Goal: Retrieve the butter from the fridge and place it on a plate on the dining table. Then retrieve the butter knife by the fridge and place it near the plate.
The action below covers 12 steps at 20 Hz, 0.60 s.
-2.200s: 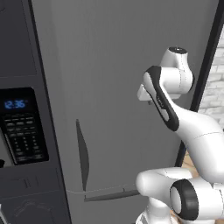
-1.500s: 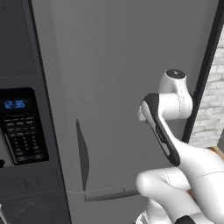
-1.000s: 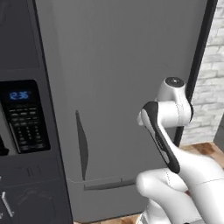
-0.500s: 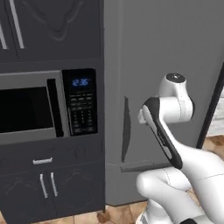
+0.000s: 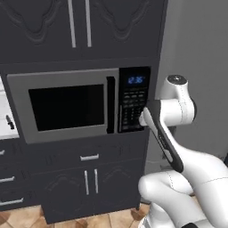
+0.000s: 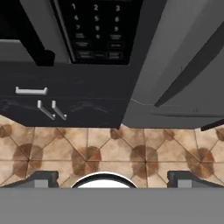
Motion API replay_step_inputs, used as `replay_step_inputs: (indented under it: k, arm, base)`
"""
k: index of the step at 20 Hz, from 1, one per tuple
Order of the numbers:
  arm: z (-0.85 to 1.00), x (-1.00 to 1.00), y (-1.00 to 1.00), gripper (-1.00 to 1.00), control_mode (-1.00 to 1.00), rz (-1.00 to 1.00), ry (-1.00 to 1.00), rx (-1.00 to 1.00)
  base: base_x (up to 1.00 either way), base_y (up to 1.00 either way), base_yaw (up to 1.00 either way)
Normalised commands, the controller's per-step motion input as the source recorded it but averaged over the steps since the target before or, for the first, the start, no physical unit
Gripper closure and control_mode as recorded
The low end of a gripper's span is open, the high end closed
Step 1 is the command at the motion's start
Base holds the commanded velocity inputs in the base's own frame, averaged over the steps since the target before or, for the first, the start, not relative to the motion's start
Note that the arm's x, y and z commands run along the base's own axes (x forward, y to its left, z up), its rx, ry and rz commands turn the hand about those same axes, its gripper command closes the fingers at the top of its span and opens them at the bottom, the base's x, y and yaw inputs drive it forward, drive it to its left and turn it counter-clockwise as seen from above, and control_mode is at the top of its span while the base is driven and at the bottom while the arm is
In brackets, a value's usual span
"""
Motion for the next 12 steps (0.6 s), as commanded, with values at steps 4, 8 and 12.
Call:
replay_step_inputs:
  k: [4, 8, 12]
  arm:
    - [0.00, 0.00, 0.00, -1.00, -1.00, 0.00, 0.02, 0.00]
    - [-0.16, -0.12, -0.50, -1.00, -1.00, 0.01, -0.12, 0.13]
    - [-0.24, 0.00, -1.00, -1.00, -1.00, 0.10, -0.32, 0.36]
  base:
    - [0.01, 0.25, 0.00]
    - [0.00, 0.00, 0.00]
    - [0.00, 0.00, 0.00]
